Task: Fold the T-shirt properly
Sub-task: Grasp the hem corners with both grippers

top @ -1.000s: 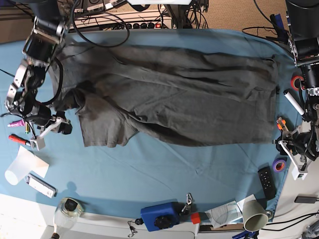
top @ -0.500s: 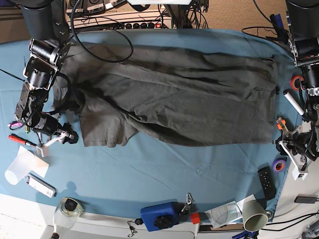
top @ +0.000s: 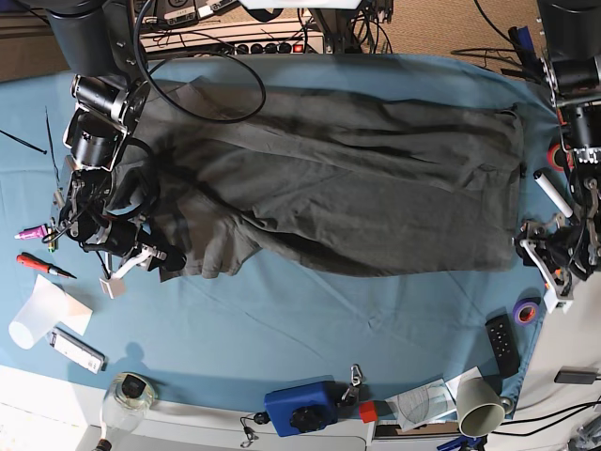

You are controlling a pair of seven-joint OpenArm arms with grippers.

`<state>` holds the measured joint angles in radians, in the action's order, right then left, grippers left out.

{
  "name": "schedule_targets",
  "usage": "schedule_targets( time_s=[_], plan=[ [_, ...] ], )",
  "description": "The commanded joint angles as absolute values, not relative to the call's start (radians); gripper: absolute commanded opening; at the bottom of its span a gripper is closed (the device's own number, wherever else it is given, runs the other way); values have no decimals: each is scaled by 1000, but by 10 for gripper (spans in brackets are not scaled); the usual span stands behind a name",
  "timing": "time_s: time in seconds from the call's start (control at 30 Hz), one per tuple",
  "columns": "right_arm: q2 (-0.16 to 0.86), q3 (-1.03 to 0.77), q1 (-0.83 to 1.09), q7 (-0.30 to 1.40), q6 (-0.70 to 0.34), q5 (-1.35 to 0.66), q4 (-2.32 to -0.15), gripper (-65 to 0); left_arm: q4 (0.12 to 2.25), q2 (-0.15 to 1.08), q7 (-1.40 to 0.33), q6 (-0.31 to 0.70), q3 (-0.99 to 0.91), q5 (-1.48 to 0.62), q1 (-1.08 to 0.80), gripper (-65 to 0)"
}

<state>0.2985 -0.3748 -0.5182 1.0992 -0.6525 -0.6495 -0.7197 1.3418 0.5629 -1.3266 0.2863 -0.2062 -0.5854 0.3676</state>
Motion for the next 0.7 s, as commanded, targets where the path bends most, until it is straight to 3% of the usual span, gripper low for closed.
schedule_targets(
  time_s=[0.0,0.33,0.67],
  plan=[
    [302,-372,-527,1154,-644,-606,-722,-440,1357,580,-1312,300,-214,-616,393,-341],
    [302,-372,-527,1179,-643,-606,-722,-440,1337,503,-1201,421,-212,-695,397,-340],
    [311,-372,-527,1179,-643,-605,-722,-440,1209,493,-1143,326,-212,-542,477,-341]
  ],
)
